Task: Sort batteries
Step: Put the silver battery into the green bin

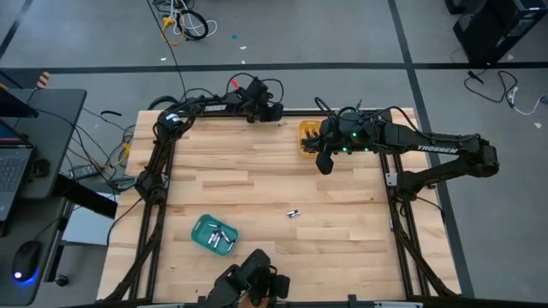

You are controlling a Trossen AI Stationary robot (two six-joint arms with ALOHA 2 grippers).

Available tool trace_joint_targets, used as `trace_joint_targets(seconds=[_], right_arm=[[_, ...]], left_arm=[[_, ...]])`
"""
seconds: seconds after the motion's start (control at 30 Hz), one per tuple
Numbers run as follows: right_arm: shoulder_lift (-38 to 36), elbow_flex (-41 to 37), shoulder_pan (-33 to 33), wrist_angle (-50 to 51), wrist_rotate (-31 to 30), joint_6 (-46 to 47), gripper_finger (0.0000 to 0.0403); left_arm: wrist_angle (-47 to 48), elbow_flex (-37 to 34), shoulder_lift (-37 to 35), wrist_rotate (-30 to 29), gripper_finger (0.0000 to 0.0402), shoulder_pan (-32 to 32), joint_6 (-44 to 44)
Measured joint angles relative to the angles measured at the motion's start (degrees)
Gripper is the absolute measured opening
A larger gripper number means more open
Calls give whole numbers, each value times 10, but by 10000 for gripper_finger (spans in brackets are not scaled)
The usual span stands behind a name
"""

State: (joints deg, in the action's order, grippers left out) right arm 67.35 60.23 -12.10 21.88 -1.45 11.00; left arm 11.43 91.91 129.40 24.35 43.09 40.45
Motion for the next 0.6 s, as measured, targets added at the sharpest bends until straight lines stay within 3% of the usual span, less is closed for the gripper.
trace_joint_targets(seconds=[0.17,0.3,0.43,0.6], right_arm=[[0,0,0,0,0,0,1],[0,0,0,1,0,0,1],[0,0,0,1,-1,0,1],[0,0,6,22,-3,-7,2]], left_arm=[[63,31,1,112,0,0,-3],[60,73,-1,189,0,0,-11],[77,106,-2,128,0,0,-12],[112,134,-32,195,0,10,-79]])
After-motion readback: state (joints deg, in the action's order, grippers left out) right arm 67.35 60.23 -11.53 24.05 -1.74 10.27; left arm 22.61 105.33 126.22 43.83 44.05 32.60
